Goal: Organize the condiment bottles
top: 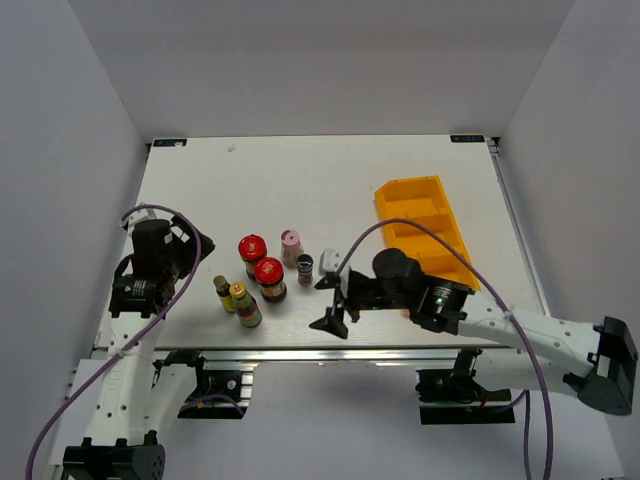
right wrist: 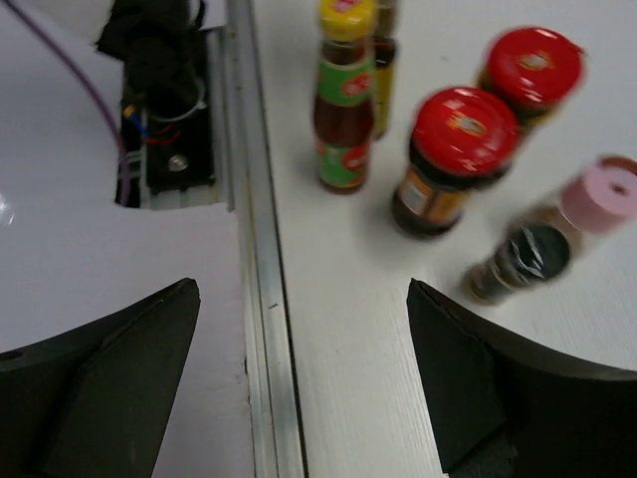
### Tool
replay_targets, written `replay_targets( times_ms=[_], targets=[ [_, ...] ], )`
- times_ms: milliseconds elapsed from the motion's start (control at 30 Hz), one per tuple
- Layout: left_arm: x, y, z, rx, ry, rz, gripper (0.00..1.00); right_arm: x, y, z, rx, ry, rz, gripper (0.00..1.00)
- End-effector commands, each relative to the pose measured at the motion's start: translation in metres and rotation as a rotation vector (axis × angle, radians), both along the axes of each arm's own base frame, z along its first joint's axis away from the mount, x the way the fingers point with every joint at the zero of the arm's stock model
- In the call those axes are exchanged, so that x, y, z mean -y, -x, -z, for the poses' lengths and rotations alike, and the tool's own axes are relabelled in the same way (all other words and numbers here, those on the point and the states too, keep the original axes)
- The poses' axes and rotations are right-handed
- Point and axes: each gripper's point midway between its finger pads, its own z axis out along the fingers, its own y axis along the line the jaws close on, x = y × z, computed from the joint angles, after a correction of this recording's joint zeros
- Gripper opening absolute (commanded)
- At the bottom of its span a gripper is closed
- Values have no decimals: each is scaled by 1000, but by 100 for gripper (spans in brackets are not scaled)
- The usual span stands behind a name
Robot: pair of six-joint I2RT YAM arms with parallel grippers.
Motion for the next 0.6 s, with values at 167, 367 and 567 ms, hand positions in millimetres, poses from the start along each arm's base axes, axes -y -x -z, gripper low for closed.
replay_targets(
  times_ms=[167, 367, 567],
  targets=[
    [2, -1, 7, -7, -7, 26, 98, -87, 28, -12, 262, 16, -176, 89],
    [3, 0, -1, 25, -12, 40, 98, -133, 7, -31, 243, -95, -53, 89],
    [-6, 4, -12, 54, -42, 0, 98, -164, -7, -22, 170, -99, 22, 89]
  ],
)
